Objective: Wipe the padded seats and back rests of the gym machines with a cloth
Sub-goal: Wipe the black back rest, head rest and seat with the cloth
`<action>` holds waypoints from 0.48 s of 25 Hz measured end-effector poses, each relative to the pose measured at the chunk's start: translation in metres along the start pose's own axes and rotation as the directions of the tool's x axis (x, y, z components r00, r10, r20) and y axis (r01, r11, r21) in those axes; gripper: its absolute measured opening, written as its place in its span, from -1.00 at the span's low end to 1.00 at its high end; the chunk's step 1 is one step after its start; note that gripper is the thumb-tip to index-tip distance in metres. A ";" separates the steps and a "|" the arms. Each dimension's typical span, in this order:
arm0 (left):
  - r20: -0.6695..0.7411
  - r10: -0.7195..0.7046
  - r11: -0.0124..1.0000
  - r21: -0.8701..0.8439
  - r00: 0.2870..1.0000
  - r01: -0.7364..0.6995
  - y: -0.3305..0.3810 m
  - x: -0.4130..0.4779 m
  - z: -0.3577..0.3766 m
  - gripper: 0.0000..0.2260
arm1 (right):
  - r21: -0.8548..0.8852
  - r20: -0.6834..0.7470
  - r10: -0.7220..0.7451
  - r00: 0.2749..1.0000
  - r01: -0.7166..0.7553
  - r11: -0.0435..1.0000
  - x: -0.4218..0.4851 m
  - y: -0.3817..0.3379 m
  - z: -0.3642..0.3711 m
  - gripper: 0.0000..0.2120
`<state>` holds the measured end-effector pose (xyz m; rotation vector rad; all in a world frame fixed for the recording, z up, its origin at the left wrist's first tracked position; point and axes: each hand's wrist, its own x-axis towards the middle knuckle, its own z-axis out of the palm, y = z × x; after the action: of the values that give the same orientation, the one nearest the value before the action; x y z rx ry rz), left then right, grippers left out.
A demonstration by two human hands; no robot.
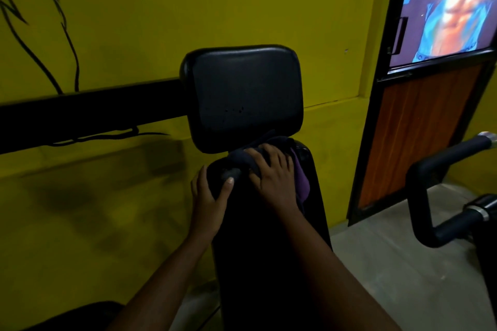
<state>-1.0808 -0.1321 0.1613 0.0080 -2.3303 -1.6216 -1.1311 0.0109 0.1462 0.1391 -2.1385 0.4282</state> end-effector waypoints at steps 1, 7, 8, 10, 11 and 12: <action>-0.006 0.154 0.985 0.080 0.988 -0.153 0.003 -0.010 -0.002 -0.40 | 0.007 0.017 0.043 0.999 -0.044 0.999 0.001 0.007 -0.003 -0.54; 0.627 0.629 0.091 0.527 0.459 -0.845 0.003 0.025 0.027 -0.43 | 0.127 0.065 0.311 0.948 -0.317 0.940 0.008 0.039 -0.011 -0.47; 0.710 0.579 -0.067 0.531 0.401 -0.845 0.001 0.035 0.033 -0.43 | 0.187 0.052 0.371 0.927 -0.374 0.908 0.011 0.043 -0.013 -0.45; 0.807 0.493 -0.289 0.504 0.325 -0.814 -0.009 0.048 0.039 -0.41 | 0.324 0.042 0.427 0.903 -0.416 0.849 0.014 0.054 -0.015 -0.48; 0.822 0.482 -0.354 0.499 0.302 -0.791 -0.014 0.050 0.041 -0.40 | 0.406 0.054 0.441 0.896 -0.423 0.810 0.015 0.063 -0.015 -0.54; 0.822 0.489 -0.395 0.506 0.291 -0.767 -0.016 0.051 0.043 -0.40 | 0.480 0.081 0.466 0.881 -0.444 0.756 0.015 0.071 -0.015 -0.61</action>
<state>-1.1426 -0.1077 0.1450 -1.1805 -2.0880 0.7082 -1.1462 0.0836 0.1489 -0.1185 -1.9638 1.2532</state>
